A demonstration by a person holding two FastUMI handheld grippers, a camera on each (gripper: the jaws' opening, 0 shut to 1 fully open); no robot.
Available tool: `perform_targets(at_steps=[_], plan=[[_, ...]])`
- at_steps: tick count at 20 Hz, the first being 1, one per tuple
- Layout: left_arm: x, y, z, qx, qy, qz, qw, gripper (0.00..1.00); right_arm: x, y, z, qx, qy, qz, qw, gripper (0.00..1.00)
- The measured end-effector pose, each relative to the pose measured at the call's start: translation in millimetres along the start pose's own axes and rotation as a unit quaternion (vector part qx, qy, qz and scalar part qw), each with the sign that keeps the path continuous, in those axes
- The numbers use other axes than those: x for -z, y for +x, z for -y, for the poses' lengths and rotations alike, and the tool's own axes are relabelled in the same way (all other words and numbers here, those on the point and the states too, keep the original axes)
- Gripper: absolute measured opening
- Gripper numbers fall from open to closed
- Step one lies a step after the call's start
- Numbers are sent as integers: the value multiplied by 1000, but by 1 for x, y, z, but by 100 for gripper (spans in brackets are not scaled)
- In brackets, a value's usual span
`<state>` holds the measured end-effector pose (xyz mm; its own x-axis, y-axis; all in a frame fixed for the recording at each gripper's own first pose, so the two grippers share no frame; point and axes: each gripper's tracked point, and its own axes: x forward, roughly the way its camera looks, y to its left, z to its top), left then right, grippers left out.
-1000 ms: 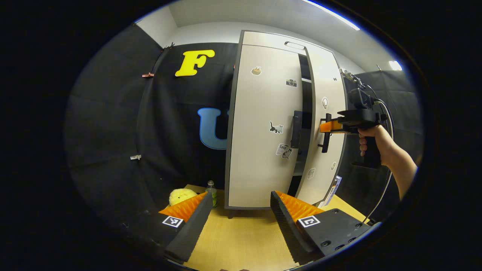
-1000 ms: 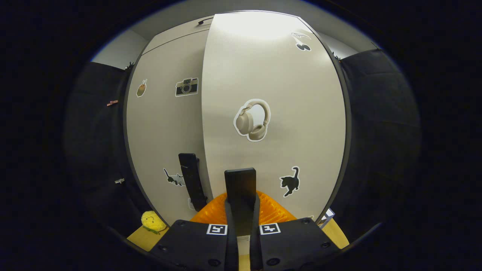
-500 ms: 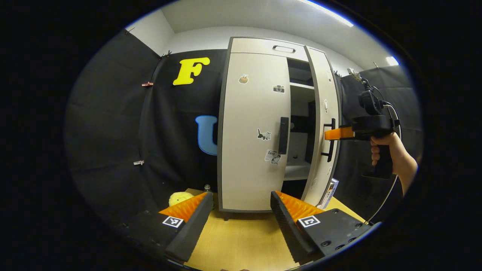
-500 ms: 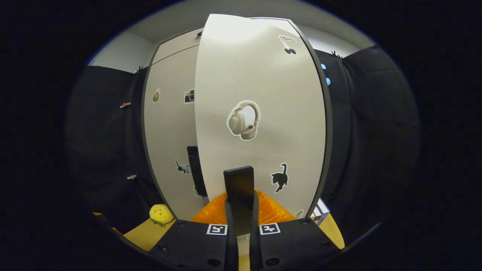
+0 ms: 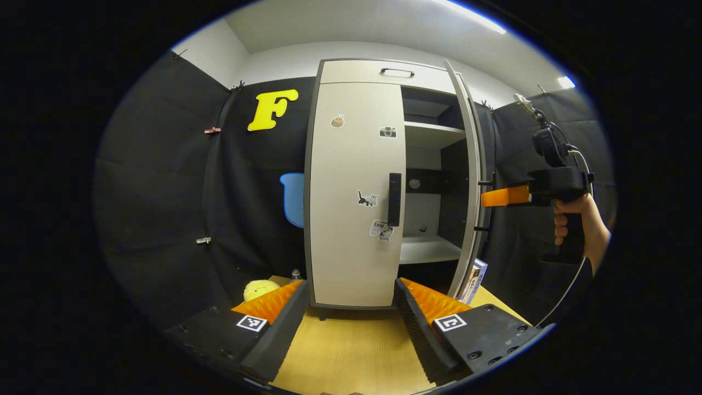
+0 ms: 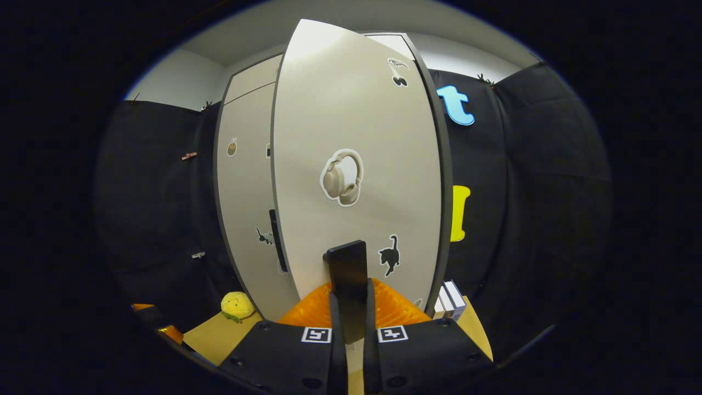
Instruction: Open the right door of the double-door shoe cabinet with the right hand, and open the left door with the left hand.
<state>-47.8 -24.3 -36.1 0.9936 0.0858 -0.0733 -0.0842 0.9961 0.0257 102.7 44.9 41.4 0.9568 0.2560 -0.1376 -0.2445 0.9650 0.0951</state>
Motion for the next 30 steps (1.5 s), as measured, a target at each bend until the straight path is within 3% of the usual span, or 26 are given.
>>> perform_targets(at_steps=[10,16,17,18,20,30], plan=[[3,-8,33,19,-5,-3,1000,95,-3,-31,46,42,-15,-7,999,14],[1,-8,54,40,-8,-3,999,95,-1,-53,122,116,-46,-8,992,13],[1,-7,57,45,-7,-2,999,95,-4,-59,142,130,-47,-3,990,10],[1,-5,62,49,-6,-3,999,95,-4,-60,149,117,-11,-9,993,7],[2,-7,74,60,-2,-3,998,95,0,-66,145,93,36,-14,995,11],[4,7,81,96,16,-10,995,95,12,-121,126,116,-12,-1,993,13]])
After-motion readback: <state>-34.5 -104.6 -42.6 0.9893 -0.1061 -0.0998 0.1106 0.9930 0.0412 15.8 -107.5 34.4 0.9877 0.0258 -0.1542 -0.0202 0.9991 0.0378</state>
